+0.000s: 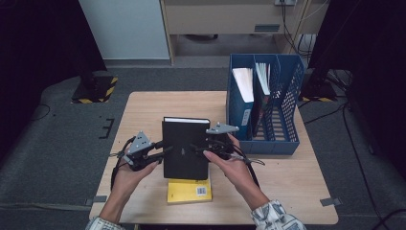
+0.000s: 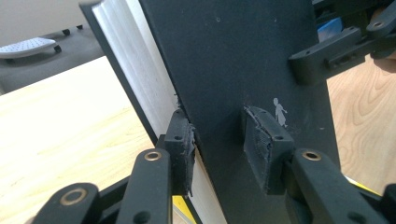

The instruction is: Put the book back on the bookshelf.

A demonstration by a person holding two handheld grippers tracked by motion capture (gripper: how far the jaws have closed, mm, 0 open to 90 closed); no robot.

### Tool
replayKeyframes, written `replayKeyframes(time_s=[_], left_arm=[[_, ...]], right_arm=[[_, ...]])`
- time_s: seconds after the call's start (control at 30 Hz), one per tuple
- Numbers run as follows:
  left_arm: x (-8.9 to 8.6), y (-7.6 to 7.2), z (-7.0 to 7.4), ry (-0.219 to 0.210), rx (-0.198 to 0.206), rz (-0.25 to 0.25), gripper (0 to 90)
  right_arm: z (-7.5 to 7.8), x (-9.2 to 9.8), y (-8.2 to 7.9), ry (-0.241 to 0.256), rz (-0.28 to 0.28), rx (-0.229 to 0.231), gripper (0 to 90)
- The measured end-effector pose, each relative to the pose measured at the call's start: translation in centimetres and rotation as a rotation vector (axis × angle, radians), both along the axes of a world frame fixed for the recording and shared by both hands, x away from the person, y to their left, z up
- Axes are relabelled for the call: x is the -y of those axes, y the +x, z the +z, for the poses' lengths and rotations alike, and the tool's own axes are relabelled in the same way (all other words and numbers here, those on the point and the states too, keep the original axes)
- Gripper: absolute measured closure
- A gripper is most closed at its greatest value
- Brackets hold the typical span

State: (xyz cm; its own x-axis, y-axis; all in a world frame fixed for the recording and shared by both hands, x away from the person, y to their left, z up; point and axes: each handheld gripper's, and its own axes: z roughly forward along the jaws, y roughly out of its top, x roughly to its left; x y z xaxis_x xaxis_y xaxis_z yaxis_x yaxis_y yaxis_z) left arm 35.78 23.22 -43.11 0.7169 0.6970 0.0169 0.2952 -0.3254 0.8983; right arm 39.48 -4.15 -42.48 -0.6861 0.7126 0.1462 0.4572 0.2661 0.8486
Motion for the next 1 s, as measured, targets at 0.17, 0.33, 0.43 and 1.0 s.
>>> replayKeyframes(time_s=[0.17,0.33,0.43,1.0], left_arm=[[-0.4,-1.7,-0.2,0.0,0.017,-0.004,66.1],[-0.7,-2.6,-0.6,-0.011,0.022,-0.01,67.8],[-0.9,-3.2,-0.8,-0.023,0.026,-0.012,68.2],[-1.4,-4.5,-1.3,-0.077,0.004,-0.021,69.1]], right_arm=[[0.3,0.1,-1.9,0.012,0.011,0.053,27.7],[0.3,0.3,-3.2,0.026,0.025,0.085,27.9],[0.3,0.3,-3.8,0.026,0.039,0.098,27.2],[-0.1,0.9,-5.2,0.053,0.111,0.102,18.5]])
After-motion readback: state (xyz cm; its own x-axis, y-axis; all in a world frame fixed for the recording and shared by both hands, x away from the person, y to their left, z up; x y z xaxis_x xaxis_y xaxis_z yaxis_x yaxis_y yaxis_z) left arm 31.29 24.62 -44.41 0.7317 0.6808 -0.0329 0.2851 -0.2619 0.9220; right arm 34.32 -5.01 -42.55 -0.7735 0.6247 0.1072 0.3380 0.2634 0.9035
